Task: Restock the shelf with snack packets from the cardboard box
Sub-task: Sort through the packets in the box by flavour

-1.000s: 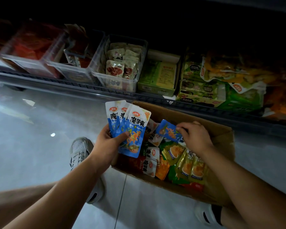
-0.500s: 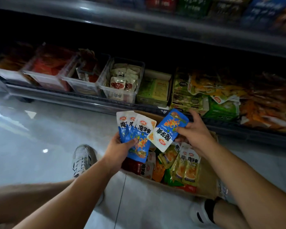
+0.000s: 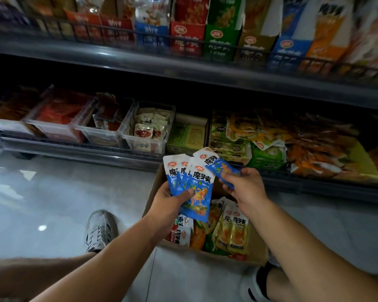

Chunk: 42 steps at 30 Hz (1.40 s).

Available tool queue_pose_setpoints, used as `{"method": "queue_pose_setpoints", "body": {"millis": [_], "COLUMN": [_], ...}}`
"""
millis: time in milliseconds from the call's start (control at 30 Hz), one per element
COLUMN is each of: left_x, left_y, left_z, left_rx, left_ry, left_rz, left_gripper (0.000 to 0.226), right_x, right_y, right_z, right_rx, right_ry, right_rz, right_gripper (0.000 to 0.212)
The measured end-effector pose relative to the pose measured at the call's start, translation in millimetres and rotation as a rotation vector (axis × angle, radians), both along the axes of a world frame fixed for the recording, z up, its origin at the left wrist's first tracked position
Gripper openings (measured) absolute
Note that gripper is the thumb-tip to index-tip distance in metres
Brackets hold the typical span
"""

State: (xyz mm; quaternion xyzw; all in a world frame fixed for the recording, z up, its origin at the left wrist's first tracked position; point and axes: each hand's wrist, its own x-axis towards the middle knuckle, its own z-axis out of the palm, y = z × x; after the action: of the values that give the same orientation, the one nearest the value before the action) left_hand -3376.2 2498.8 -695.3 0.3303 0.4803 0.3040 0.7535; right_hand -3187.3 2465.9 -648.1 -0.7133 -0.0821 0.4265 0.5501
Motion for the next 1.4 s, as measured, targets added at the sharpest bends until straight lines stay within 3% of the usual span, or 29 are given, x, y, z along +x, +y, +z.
{"method": "queue_pose_setpoints", "body": {"millis": [67, 100, 200, 267, 400, 500, 567, 700, 900, 1033, 1267, 1400], "left_x": [6, 9, 18, 23, 34, 46, 56, 77, 124, 143, 190, 217], "left_y": [0, 1, 2, 1, -6, -11, -10, -5, 9, 32, 88, 124], "left_z": [9, 14, 29, 41, 67, 86, 99, 128, 166, 206, 282, 318], "left_rx": [0.035, 0.056, 0.115, 0.155, 0.186, 0.201, 0.219, 0.299, 0.408, 0.637, 1.122, 1.251], "left_ry": [-0.016, -0.024, -0.073, -0.116, -0.158, -0.176, -0.178, -0.111, -0.08, 0.032, 0.128, 0.219], "left_rz": [0.0, 0.004, 0.003, -0.047, -0.155, -0.221, -0.246, -0.382, -0.451, -0.5, -0.295, -0.218], "left_gripper": [0.034, 0.032, 0.029, 0.031, 0.043, 0.049, 0.047, 0.04, 0.046, 0.056, 0.066, 0.053], "right_x": [1, 1, -1, -1, 4, 10, 17, 37, 63, 90, 139, 158], "right_y": [-6, -9, -19, -24, -33, -36, -38, -39, -31, -20, 41, 82], "right_z": [10, 13, 26, 35, 59, 76, 87, 105, 137, 167, 239, 278], "right_rx": [-0.024, -0.052, -0.176, -0.191, -0.118, 0.025, 0.119, 0.271, 0.408, 0.473, 0.634, 0.597], "right_ry": [-0.055, -0.082, -0.268, -0.312, -0.248, -0.025, 0.106, 0.204, -0.011, -0.107, -0.41, -0.74], "right_rz": [0.092, 0.153, 0.333, 0.373, 0.41, 0.341, 0.318, 0.376, 0.421, 0.39, 0.277, 0.292], "right_gripper": [0.07, 0.067, 0.026, 0.034, 0.046, 0.031, 0.036, 0.027, 0.037, 0.039, 0.032, 0.036]}}
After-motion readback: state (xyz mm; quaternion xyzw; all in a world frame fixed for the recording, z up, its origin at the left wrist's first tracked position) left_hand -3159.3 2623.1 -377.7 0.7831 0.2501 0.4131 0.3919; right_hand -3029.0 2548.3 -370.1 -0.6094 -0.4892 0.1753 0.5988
